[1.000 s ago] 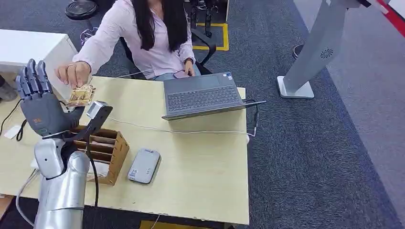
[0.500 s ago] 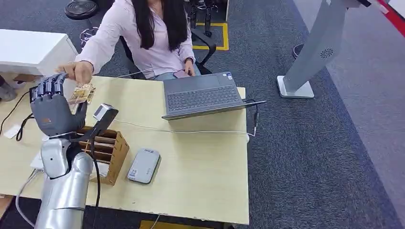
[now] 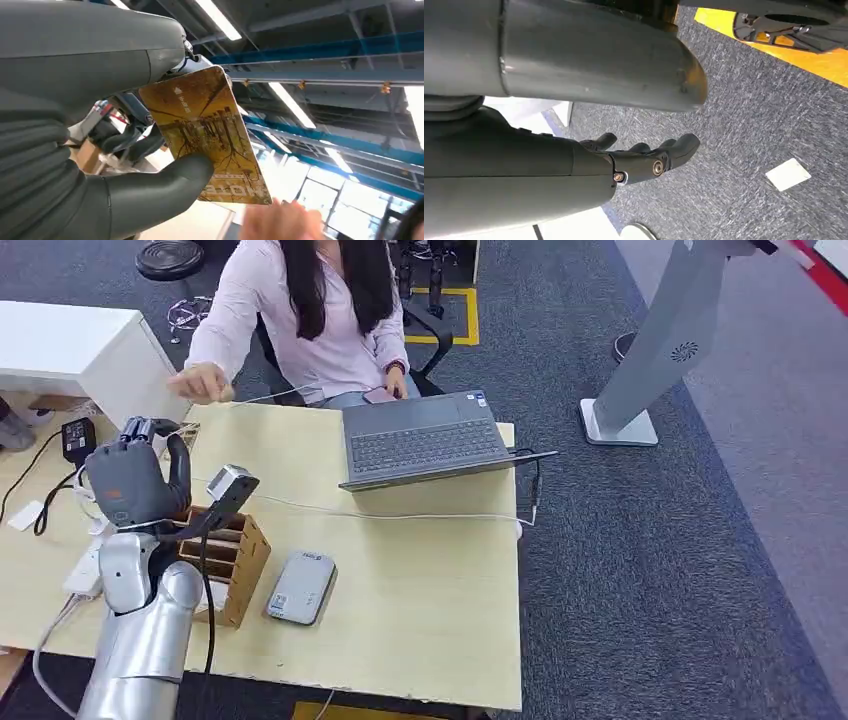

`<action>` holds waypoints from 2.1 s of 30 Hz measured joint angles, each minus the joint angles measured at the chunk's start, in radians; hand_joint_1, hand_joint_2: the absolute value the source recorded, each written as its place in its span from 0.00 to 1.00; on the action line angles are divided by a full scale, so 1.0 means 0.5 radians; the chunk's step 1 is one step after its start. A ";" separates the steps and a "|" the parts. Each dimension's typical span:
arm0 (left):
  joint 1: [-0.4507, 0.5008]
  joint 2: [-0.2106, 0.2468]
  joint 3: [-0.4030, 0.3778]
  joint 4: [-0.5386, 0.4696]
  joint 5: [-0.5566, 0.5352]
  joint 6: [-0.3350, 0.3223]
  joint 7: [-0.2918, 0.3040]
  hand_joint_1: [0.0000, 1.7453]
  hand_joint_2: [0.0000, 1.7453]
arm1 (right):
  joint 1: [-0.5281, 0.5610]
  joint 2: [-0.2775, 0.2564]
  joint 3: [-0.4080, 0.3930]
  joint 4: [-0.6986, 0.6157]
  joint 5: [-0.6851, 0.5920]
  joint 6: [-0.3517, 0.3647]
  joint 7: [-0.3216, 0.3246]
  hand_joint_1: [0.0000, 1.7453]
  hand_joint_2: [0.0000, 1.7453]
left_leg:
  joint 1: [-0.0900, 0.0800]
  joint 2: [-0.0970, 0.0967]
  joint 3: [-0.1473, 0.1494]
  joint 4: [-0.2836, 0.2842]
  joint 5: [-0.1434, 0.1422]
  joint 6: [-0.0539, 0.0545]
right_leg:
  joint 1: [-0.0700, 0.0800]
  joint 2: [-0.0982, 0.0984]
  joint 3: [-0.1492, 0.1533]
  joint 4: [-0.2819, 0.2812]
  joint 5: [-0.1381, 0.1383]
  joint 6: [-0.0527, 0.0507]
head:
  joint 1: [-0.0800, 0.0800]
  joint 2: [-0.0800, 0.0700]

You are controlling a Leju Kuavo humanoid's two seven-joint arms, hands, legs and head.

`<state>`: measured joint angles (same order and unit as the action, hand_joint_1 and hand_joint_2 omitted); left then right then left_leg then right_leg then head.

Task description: Pass the card to the sensor for recognition and then transmit it.

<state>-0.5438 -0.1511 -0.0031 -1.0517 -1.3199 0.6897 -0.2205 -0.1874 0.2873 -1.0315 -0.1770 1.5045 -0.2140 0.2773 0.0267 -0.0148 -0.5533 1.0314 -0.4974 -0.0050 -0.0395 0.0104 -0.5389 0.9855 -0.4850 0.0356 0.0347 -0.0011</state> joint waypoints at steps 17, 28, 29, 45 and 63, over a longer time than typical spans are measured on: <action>0.190 -0.036 -0.369 -0.044 0.091 -0.030 0.046 1.00 1.00 | 0.004 -0.001 -0.005 0.000 -0.046 -0.011 -0.030 0.00 0.00 | 0.000 0.000 -0.002 0.000 0.000 0.000 | 0.000 0.000 -0.002 0.000 0.000 0.000 | -0.001 0.000; 0.422 -0.008 -0.756 -0.120 0.122 -0.215 0.144 1.00 1.00 | 0.038 -0.016 -0.051 -0.001 -0.101 0.005 -0.103 0.00 0.00 | 0.000 0.000 -0.004 0.000 -0.001 0.000 | 0.000 0.000 -0.003 -0.001 0.000 0.000 | 0.000 0.000; 0.439 -0.005 -0.771 -0.121 0.135 -0.215 0.150 1.00 1.00 | 0.043 -0.018 -0.053 -0.001 -0.105 0.006 -0.107 0.00 0.00 | 0.000 0.000 -0.004 0.000 -0.001 0.000 | 0.000 0.000 -0.003 -0.001 0.000 0.000 | -0.001 0.000; 0.674 0.083 -0.839 -0.138 0.203 -0.192 0.165 1.00 1.00 | 0.065 -0.033 -0.103 -0.002 -0.142 -0.048 -0.082 0.00 0.00 | 0.000 0.000 -0.004 0.000 0.000 0.000 | 0.000 0.000 -0.003 -0.001 0.000 0.000 | -0.001 0.000; 0.837 0.139 -0.835 -0.134 0.137 -0.237 0.384 1.00 1.00 | 0.078 -0.050 -0.120 -0.002 -0.151 -0.047 -0.095 0.00 0.00 | 0.000 0.000 -0.004 0.000 0.000 0.000 | 0.000 0.000 -0.003 -0.001 0.000 0.000 | -0.001 0.000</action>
<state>-0.1250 -0.0816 -0.4208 -1.1189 -1.2513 0.5711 -0.0286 -0.1486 0.2621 -1.0914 -0.1781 1.4290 -0.2373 0.2296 0.0267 -0.0146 -0.5552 1.0312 -0.4975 -0.0050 -0.0395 0.0102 -0.5404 0.9852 -0.4851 0.0357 0.0343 -0.0011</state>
